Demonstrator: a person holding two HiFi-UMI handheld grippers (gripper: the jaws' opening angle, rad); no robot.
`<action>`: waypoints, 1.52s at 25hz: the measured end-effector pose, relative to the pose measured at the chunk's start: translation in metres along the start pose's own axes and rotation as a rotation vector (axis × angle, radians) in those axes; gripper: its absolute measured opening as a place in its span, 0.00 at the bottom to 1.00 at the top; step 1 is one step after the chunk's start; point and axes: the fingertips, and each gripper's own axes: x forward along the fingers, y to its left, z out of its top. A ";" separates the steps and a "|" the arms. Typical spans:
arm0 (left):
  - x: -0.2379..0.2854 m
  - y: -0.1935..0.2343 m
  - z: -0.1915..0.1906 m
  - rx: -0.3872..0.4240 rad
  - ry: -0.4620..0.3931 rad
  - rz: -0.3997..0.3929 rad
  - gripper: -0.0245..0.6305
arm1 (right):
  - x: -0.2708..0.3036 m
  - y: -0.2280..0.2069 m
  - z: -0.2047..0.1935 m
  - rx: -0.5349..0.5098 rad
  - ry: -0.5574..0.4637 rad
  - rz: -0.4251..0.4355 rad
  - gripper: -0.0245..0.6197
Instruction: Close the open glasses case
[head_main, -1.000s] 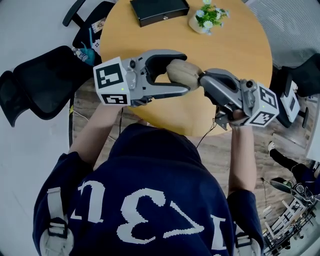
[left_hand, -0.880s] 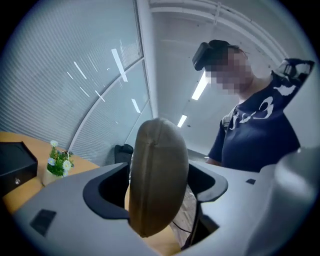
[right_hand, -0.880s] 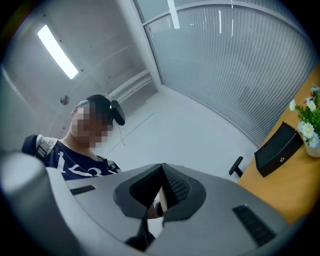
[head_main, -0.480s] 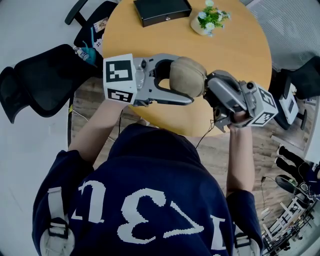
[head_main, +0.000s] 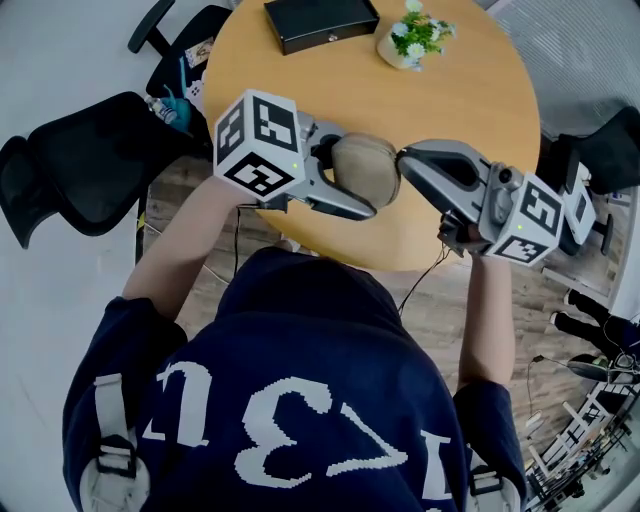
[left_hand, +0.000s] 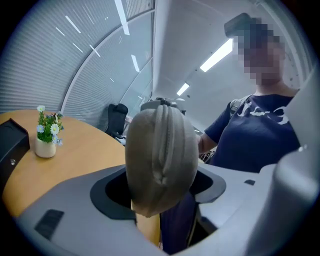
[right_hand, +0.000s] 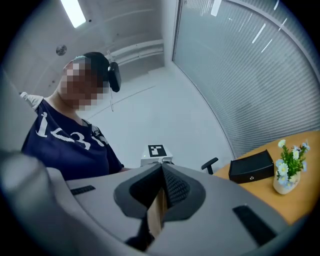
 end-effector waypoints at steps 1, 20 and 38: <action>0.003 0.001 -0.001 -0.001 0.007 0.003 0.51 | 0.000 -0.002 -0.001 0.007 0.001 -0.004 0.07; -0.020 0.008 0.059 -0.075 -0.543 -0.015 0.52 | -0.010 -0.013 -0.011 0.210 -0.255 -0.033 0.07; 0.017 0.005 0.037 0.103 -0.247 -0.011 0.56 | -0.027 -0.010 0.040 0.355 -0.494 0.121 0.07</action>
